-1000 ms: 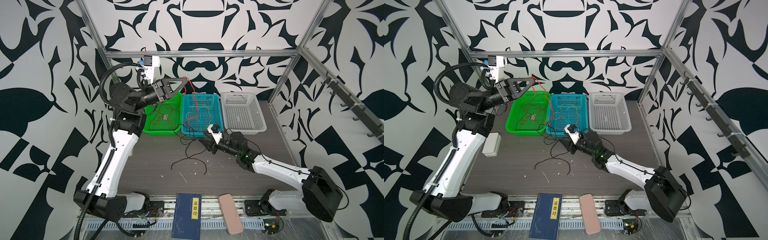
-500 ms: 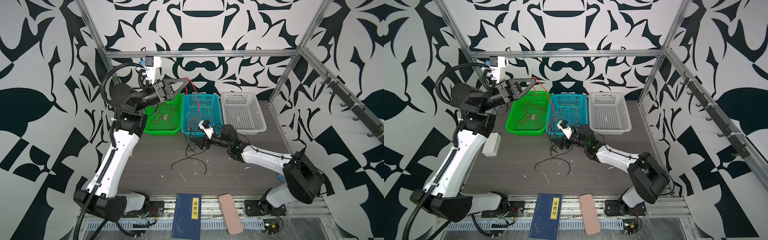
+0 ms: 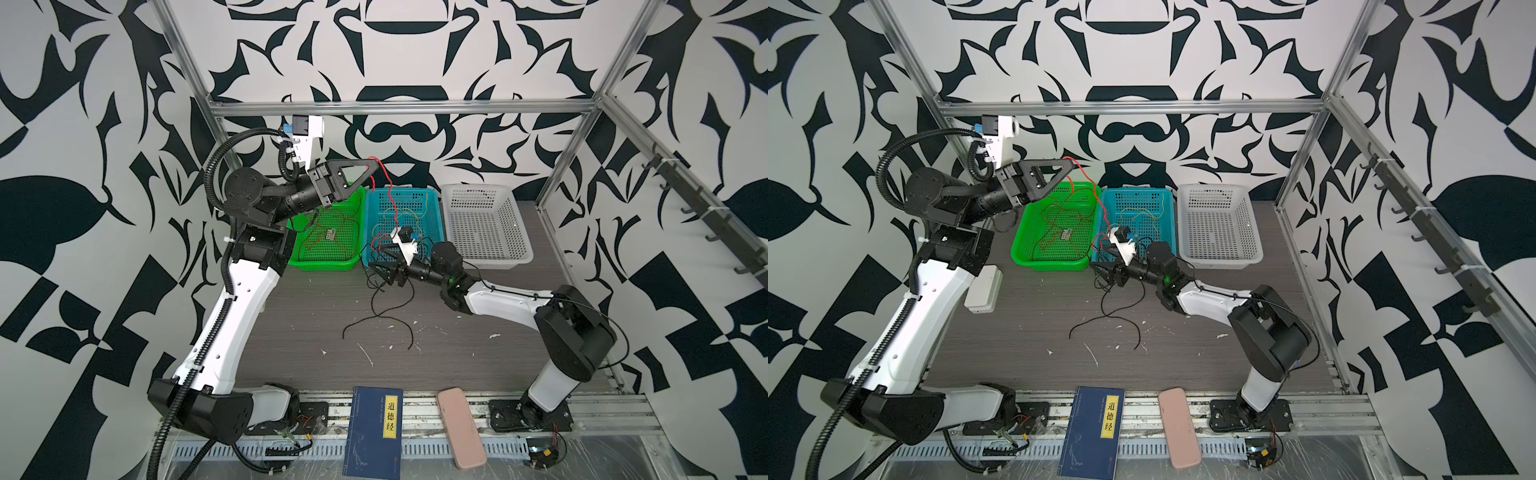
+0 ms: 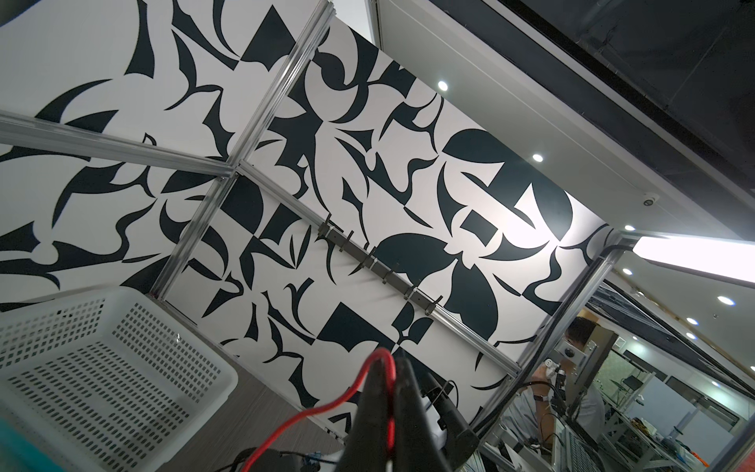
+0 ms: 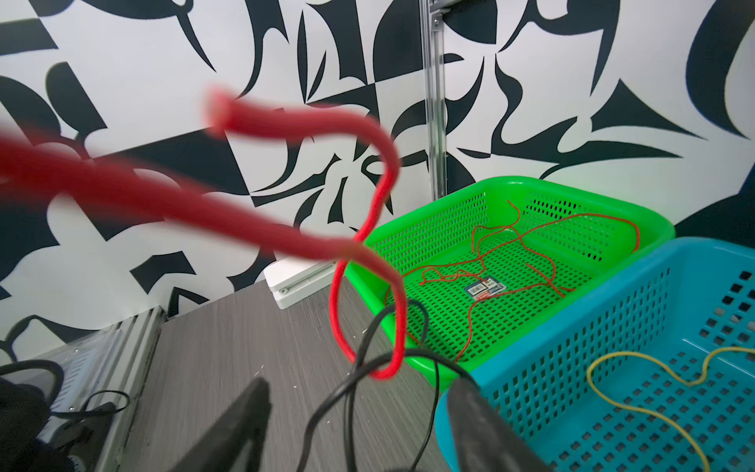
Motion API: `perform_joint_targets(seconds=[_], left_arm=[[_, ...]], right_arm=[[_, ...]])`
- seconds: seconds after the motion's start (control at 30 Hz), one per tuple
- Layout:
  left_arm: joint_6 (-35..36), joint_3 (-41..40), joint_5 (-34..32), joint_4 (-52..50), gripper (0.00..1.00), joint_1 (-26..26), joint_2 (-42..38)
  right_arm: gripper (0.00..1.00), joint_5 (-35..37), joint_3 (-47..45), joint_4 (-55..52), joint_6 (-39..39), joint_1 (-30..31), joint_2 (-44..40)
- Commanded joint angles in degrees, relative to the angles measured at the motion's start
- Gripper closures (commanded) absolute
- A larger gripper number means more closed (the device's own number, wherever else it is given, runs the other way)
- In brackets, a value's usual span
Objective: Untangle and sort cables by color
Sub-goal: Untie the cable.
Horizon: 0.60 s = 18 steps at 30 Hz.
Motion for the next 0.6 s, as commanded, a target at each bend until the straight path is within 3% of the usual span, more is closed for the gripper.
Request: perform_joint_targets(seconds=[0.0,0.2,0.57], left_arm=[[-0.4,-0.8,-0.3,2.8,1.0,-0.2,-1.2],[0.5,0.6,0.6,1.2,1.0,-0.2,-1.6],[7.2,8.6,0.7,-8.2,1.0,0.1,-0.6]], right_arm=[[0.47,2.3,3.2,3.1,2.1,1.6,0.3],[0.98,7.6,0.4,2.1,1.3,1.9,-0.6],[1.0,15.4,-11.4,-12.7,-6.4,2.4,-9.8]])
